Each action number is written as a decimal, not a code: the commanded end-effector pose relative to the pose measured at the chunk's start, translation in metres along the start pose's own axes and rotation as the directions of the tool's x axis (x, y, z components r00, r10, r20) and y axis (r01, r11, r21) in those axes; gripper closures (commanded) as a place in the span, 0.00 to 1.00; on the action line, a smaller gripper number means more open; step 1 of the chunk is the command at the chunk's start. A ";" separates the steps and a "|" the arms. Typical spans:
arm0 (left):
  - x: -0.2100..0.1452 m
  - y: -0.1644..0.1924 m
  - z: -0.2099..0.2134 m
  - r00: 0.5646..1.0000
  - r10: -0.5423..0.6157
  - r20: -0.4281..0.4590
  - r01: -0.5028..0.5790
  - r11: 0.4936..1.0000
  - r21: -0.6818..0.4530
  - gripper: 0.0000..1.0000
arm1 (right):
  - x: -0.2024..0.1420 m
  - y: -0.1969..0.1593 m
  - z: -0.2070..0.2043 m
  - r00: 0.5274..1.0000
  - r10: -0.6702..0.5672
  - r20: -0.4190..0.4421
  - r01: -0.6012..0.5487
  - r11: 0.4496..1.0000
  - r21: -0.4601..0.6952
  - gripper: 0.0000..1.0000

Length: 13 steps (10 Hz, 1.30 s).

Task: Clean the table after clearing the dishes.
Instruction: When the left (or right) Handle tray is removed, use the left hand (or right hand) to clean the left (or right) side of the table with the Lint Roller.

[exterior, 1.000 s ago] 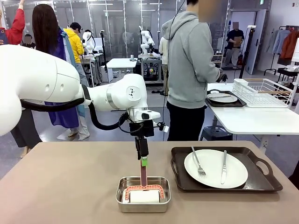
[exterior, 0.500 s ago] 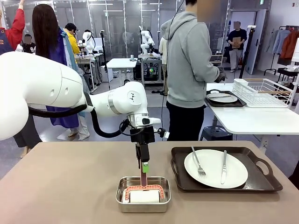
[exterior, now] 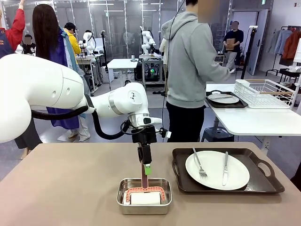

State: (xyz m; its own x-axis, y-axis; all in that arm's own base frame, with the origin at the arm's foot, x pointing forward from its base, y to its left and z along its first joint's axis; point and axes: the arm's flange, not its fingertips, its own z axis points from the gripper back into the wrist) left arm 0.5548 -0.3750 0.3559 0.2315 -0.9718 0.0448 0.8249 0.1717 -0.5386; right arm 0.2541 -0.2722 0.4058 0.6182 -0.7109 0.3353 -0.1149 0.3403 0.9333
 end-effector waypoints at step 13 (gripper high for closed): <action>-0.020 -0.041 0.038 0.994 0.104 0.032 -0.105 0.994 0.034 1.00 | 0.000 0.003 0.002 1.000 0.006 0.005 -0.006 1.000 0.009 0.00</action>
State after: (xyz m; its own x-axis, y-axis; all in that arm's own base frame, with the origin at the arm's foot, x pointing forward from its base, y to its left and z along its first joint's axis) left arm 0.5502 -0.3677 0.4083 0.3219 -0.9468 -0.0040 0.8170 0.2798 -0.5042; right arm 0.2541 -0.2722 0.4058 0.6183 -0.7109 0.3353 -0.1149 0.3403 0.9333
